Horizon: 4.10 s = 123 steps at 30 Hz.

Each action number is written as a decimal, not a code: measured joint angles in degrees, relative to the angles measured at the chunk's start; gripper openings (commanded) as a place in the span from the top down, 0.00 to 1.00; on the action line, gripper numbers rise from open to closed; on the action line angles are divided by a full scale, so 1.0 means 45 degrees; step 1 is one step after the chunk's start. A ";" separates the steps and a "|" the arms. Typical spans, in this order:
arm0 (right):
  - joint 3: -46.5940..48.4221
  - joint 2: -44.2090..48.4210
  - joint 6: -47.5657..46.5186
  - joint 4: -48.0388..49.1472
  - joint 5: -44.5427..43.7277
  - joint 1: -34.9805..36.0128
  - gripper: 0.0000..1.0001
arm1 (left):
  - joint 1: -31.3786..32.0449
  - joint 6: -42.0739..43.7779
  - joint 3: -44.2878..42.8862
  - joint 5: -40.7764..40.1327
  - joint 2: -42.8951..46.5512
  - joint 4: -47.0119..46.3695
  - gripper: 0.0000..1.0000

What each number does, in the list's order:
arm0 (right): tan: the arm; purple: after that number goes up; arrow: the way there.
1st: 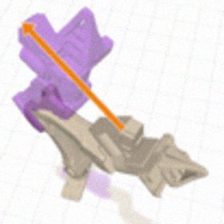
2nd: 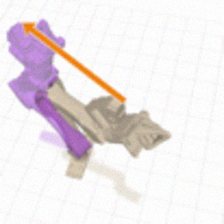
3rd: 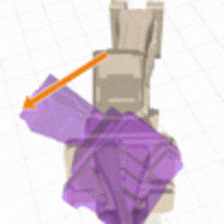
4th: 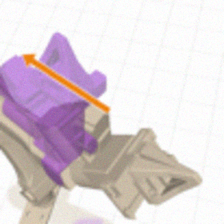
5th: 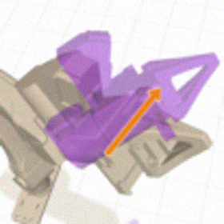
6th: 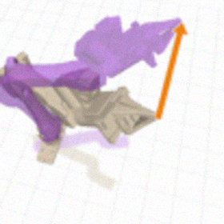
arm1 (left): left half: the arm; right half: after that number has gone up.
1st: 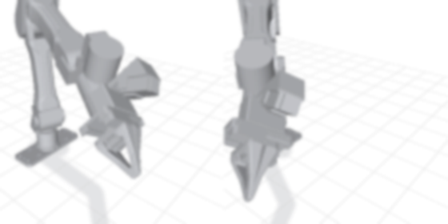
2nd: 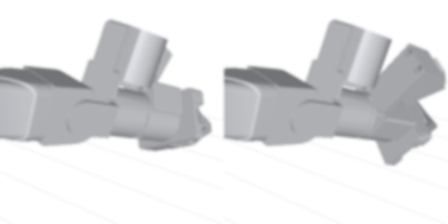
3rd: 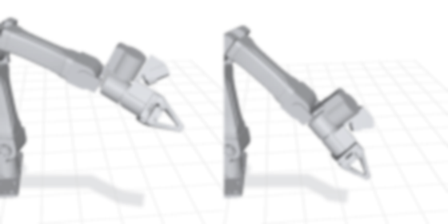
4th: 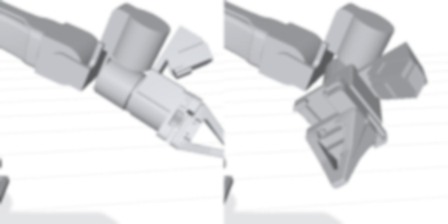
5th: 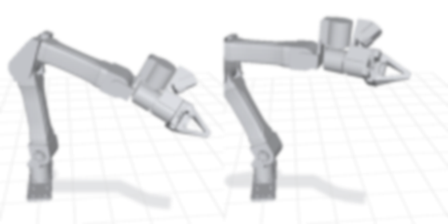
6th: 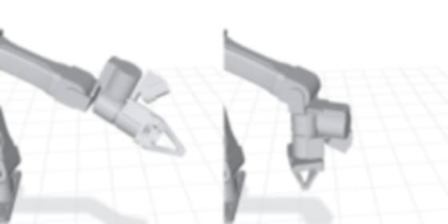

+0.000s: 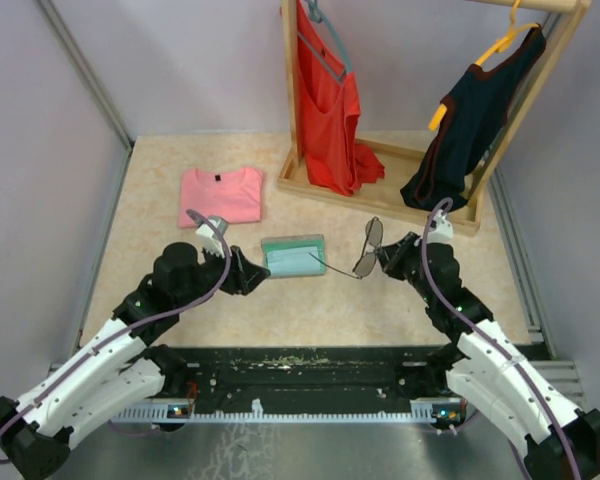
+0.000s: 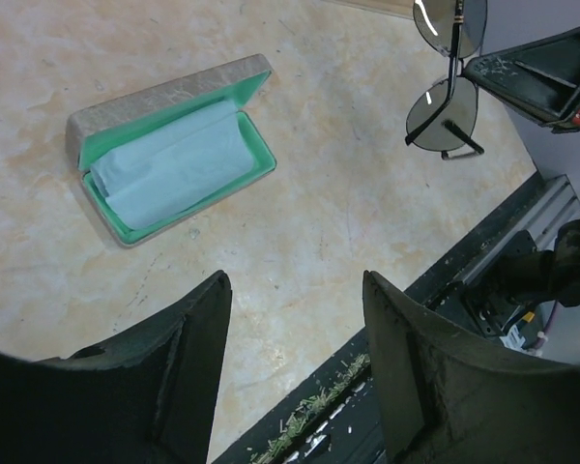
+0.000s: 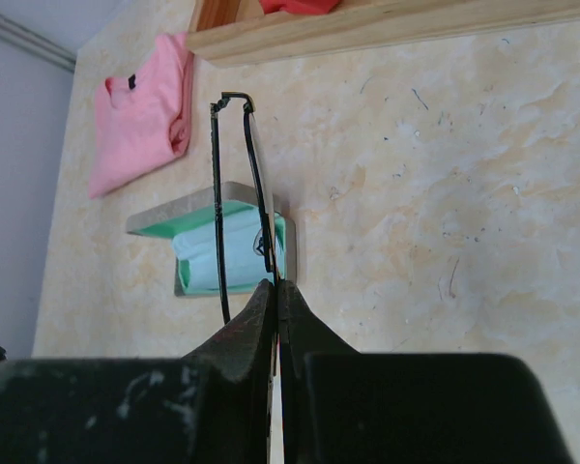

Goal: Organize the sunglasses
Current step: Fold the sunglasses at the center of the board.

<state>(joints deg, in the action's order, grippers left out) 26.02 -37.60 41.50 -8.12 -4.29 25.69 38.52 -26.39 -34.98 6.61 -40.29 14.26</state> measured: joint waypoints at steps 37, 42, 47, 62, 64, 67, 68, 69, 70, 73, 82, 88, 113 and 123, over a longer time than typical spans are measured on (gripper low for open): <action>0.1413 -0.2472 0.2234 -0.0024 -0.2191 0.2715 1.00 | 0.3721 -0.0092 -0.2346 -0.4619 -0.5183 -0.1851 0.35; 0.1413 -0.2477 0.2229 -0.0073 -0.2302 0.2943 1.00 | 0.3730 0.0107 -0.2565 -0.4940 -0.5625 -0.1841 0.35; 0.1418 -0.2584 0.2123 -0.0185 -0.2550 0.3308 1.00 | 0.3769 0.0408 -0.2939 -0.5047 -0.6033 -0.1851 0.35; 0.1982 -0.3526 0.1715 -0.0510 -0.3070 0.4124 1.00 | 0.4226 0.1277 -0.4216 -0.5537 -0.8063 -0.1749 0.35; 0.1982 -0.3541 0.1681 -0.0510 -0.3065 0.4124 1.00 | 0.4269 0.1292 -0.4299 -0.5566 -0.8238 -0.1744 0.35; 0.1982 -0.3546 0.1681 -0.0461 -0.3050 0.4138 1.00 | 0.4323 0.1311 -0.4425 -0.5566 -0.8383 -0.1739 0.35; 0.1982 -0.3546 0.1685 -0.0437 -0.3055 0.4163 1.00 | 0.4342 0.1321 -0.4464 -0.5566 -0.8393 -0.1724 0.35; 0.1982 -0.3546 0.1685 -0.0423 -0.3060 0.4182 1.00 | 0.4357 0.1326 -0.4512 -0.5566 -0.8393 -0.1715 0.34; 0.1982 -0.3541 0.1685 -0.0384 -0.3070 0.4187 1.00 | 0.4362 0.1360 -0.4595 -0.5561 -0.8378 -0.1705 0.34; 0.1982 -0.3536 0.1690 -0.0393 -0.3264 0.4192 1.00 | 0.4362 0.1423 -0.4707 -0.5552 -0.8140 -0.1666 0.33; 0.2147 -0.3118 0.1681 -0.1316 -0.4503 0.4201 1.00 | 0.4362 0.1409 -0.3555 -0.5610 -0.5153 -0.1632 0.31; 0.2244 -0.2953 0.1307 -0.0996 -0.4381 0.4201 1.00 | 0.4362 0.1209 -0.2526 -0.5804 -0.5051 -0.1443 0.31; 0.2487 -0.4493 0.0010 0.0714 -0.0631 0.4206 1.00 | 0.4362 0.2297 -0.5168 -0.6033 -0.9457 -0.1506 0.34; 0.2492 -0.4299 0.0058 0.0185 -0.1651 0.4206 1.00 | 0.4362 0.2293 -0.5173 -0.5892 -0.8378 -0.1418 0.30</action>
<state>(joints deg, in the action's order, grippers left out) 37.23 -56.95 41.76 -7.29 -11.73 44.62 58.15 -16.08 -58.26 -19.90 -78.00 7.88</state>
